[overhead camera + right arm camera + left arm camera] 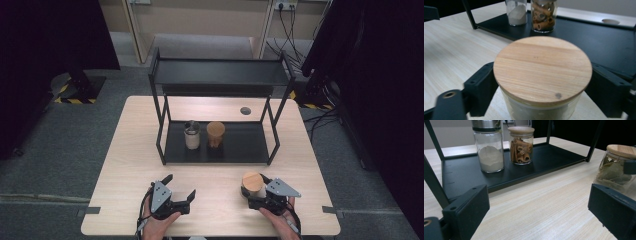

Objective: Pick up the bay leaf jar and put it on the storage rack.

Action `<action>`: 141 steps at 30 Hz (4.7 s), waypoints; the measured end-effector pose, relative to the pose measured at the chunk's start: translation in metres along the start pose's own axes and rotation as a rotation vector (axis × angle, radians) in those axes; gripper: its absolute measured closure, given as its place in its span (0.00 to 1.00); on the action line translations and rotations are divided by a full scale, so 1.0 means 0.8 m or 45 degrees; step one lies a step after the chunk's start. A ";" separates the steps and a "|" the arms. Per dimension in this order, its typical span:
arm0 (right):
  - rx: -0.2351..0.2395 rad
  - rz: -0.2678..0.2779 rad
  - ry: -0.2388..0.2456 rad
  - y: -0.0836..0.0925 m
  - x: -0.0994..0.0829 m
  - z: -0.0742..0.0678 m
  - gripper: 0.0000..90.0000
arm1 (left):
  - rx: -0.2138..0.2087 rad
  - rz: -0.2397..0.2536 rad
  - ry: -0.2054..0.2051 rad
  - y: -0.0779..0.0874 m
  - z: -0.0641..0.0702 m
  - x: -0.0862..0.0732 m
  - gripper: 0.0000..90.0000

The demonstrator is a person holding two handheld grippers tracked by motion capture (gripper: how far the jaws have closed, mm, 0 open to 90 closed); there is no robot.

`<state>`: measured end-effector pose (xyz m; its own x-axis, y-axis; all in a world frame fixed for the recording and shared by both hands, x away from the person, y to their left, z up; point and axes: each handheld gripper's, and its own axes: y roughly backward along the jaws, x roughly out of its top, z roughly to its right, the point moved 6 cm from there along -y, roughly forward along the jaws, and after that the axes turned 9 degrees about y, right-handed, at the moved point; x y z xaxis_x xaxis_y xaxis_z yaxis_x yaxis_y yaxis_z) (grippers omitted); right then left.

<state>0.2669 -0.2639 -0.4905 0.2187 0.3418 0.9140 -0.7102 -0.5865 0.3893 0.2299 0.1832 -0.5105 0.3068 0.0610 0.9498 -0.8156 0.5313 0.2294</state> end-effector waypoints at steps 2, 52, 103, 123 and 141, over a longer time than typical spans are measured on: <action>0.020 -0.004 -0.024 -0.001 -0.001 0.003 0.27 | -0.001 0.003 0.000 0.000 0.000 0.000 0.03; -0.097 0.030 0.014 -0.091 0.104 0.038 0.28 | 0.000 0.002 -0.003 0.001 0.000 0.000 0.03; -0.221 -0.099 -0.060 -0.193 0.102 0.073 0.20 | -0.006 0.002 -0.002 0.001 0.000 0.000 0.03; -0.324 -0.034 -0.083 -0.156 0.122 0.047 0.03 | -0.007 0.007 -0.004 0.002 0.001 0.001 0.03; -0.205 0.035 -0.101 -0.118 0.117 0.035 0.03 | -0.005 0.020 0.002 0.004 -0.001 0.002 0.03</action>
<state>0.3733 -0.1970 -0.4383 0.2454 0.2642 0.9327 -0.8133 -0.4675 0.3463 0.2283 0.1856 -0.5082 0.2948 0.0704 0.9530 -0.8183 0.5337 0.2137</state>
